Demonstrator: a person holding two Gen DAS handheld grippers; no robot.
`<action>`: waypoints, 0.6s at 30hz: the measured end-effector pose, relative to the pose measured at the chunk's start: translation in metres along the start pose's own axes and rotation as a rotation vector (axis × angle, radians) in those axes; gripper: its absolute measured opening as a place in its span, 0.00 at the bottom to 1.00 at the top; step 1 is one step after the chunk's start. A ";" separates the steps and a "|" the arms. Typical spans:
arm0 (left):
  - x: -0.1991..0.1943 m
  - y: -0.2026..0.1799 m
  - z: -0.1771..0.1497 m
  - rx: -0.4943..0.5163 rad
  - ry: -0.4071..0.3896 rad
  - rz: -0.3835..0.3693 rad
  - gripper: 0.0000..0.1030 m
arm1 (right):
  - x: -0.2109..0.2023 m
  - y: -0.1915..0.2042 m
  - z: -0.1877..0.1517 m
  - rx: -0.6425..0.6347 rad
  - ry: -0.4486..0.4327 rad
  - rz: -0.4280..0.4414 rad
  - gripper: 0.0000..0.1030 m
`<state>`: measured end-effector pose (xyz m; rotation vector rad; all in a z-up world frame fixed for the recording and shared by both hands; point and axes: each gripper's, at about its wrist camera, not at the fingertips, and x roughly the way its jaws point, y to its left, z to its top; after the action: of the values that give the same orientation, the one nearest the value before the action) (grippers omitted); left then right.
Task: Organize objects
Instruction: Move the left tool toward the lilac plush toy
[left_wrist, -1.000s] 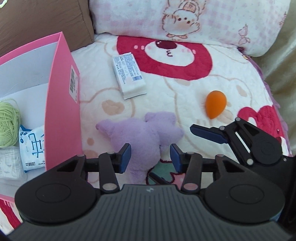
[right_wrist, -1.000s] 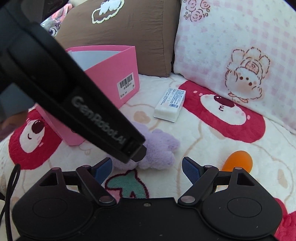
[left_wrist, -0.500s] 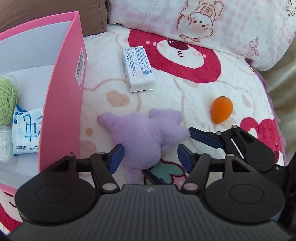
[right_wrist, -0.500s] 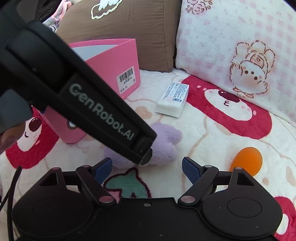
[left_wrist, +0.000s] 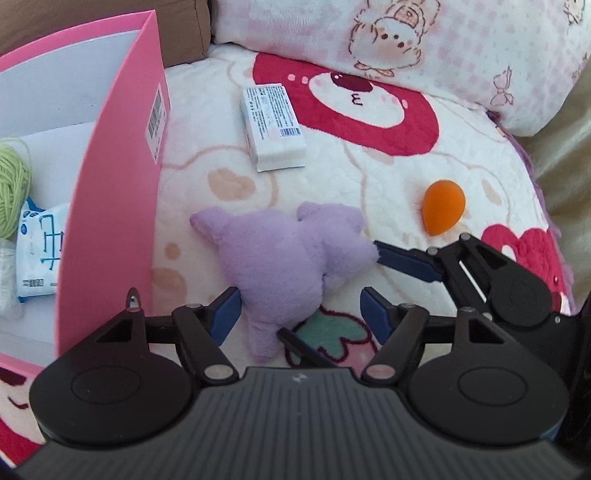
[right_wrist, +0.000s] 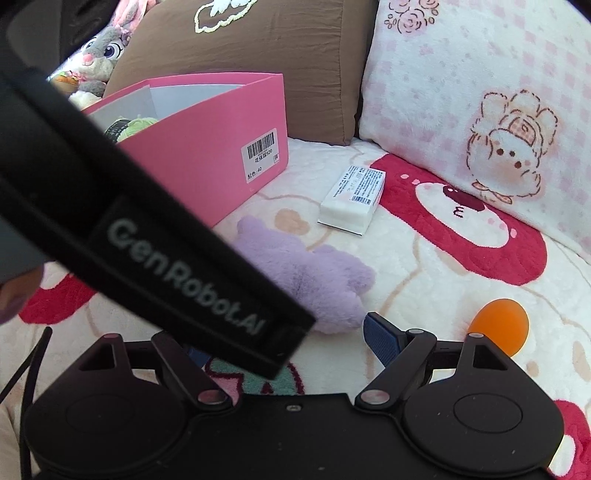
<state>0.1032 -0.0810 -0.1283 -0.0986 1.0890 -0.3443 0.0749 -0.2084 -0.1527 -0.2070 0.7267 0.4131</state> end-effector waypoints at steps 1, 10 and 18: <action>-0.001 0.001 -0.001 -0.008 -0.016 -0.011 0.68 | -0.001 0.001 0.000 -0.009 -0.005 0.002 0.83; -0.011 0.009 -0.006 -0.017 -0.030 -0.158 0.47 | -0.023 -0.011 0.011 -0.009 0.017 0.028 0.86; -0.006 0.002 -0.015 -0.001 -0.023 -0.177 0.43 | -0.031 -0.019 0.006 -0.056 0.174 0.050 0.86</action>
<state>0.0880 -0.0761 -0.1307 -0.1995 1.0604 -0.5002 0.0657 -0.2333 -0.1262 -0.2805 0.8935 0.4672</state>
